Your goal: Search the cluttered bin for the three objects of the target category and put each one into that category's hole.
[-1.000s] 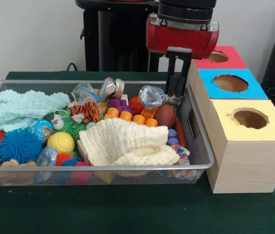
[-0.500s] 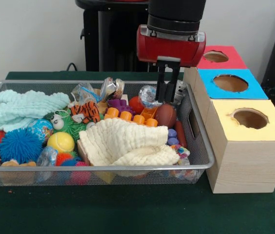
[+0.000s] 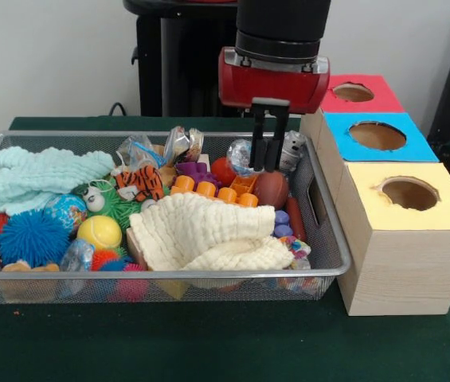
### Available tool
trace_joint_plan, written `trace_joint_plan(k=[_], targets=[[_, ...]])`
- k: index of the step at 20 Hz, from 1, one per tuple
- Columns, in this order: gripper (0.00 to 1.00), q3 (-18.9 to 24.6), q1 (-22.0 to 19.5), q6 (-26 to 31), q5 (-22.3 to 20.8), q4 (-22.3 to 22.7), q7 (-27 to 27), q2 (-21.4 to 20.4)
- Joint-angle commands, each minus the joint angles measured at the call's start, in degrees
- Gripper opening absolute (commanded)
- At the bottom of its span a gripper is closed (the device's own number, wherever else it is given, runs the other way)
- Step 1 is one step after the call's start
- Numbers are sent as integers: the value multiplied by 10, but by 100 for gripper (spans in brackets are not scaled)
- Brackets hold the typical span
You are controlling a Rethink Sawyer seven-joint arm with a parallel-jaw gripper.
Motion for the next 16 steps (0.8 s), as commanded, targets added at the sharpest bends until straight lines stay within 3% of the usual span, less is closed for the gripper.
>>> trace_joint_plan(k=[1,8,9,16], targets=[[0,75,-38,-6,-41,36,-82,5],[0,89,-54,2,-62,30,-73,8],[100,94,-57,6,-68,31,-69,7],[100,102,-61,-8,-80,39,-63,4]])
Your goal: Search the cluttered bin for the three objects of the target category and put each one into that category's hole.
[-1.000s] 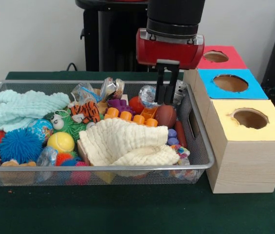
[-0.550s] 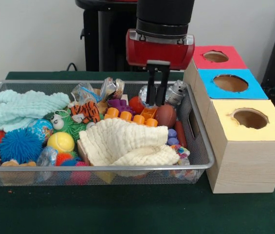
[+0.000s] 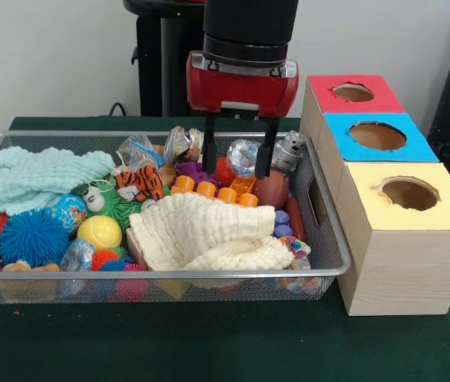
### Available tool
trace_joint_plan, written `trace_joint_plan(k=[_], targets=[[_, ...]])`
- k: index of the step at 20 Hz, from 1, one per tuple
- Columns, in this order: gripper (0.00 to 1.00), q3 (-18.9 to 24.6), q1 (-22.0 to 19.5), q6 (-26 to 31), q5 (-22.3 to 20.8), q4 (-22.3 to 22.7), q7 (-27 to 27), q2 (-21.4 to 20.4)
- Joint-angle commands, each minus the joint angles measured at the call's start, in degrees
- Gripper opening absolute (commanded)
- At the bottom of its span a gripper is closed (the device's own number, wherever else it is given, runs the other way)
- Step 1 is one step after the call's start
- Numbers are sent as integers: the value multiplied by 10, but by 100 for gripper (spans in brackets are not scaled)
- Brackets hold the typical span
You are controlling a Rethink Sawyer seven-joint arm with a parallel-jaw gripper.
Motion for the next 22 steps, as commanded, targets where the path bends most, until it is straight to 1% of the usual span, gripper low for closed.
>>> trace_joint_plan(k=[1,3,5,8,9,11,17,22], targets=[[100,63,-16,-11,-31,38,-59,10],[100,74,-20,-29,-39,36,-65,14],[100,77,-22,-43,-44,43,-56,19],[100,80,-28,-90,-65,48,-46,33],[100,82,-33,-110,-73,57,-43,34],[100,85,-37,-133,-85,59,-40,43],[100,88,-48,-148,-111,69,-45,43],[100,86,-55,-165,-132,91,-39,42]])
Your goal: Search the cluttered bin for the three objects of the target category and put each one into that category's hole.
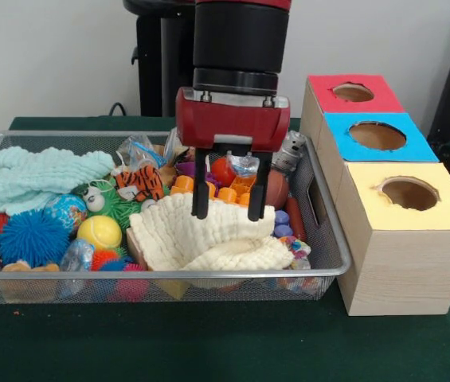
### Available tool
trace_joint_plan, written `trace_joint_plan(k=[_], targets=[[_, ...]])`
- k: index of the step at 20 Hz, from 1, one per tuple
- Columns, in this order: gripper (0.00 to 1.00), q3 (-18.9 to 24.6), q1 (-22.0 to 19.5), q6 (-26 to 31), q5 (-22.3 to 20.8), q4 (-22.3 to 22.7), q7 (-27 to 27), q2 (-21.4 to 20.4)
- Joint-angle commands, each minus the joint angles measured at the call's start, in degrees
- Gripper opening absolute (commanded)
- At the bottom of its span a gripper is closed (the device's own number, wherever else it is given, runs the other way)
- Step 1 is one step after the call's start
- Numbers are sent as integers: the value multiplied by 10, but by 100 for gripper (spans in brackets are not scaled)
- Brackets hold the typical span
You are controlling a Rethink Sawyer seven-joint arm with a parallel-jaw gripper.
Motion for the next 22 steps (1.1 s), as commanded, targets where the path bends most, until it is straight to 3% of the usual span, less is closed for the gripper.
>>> trace_joint_plan(k=[1,9,16,22], targets=[[100,39,-19,-10,-52,82,-34,24],[100,12,-8,-83,-85,101,23,55],[100,7,-12,-144,-104,104,40,82],[100,-7,-10,-134,-116,96,20,88]])
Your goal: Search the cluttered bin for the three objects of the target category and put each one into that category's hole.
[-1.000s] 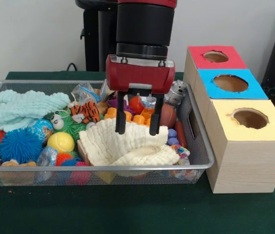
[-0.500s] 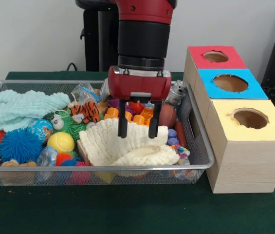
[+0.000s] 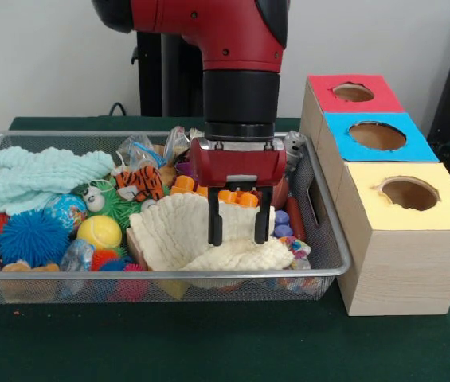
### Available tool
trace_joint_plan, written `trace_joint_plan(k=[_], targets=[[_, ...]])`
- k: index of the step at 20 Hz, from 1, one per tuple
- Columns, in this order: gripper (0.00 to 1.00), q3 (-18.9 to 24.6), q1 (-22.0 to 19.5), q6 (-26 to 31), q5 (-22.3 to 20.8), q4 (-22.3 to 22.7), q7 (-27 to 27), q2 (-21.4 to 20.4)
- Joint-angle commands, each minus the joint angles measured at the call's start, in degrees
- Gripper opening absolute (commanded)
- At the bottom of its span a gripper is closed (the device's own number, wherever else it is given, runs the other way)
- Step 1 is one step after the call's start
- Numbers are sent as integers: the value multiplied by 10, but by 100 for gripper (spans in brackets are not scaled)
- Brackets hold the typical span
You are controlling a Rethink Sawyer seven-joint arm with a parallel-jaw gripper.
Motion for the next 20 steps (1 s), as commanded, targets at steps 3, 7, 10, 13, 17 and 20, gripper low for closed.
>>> trace_joint_plan(k=[3,7,10,13,17,20], targets=[[100,-6,-13,36,-53,27,-4,37],[100,1,-29,75,-70,28,-42,39],[100,8,-38,99,-78,25,-60,37],[100,10,-47,115,-87,25,-72,41],[100,14,-57,143,-97,22,-92,41],[100,24,-76,174,-99,27,-117,31]])
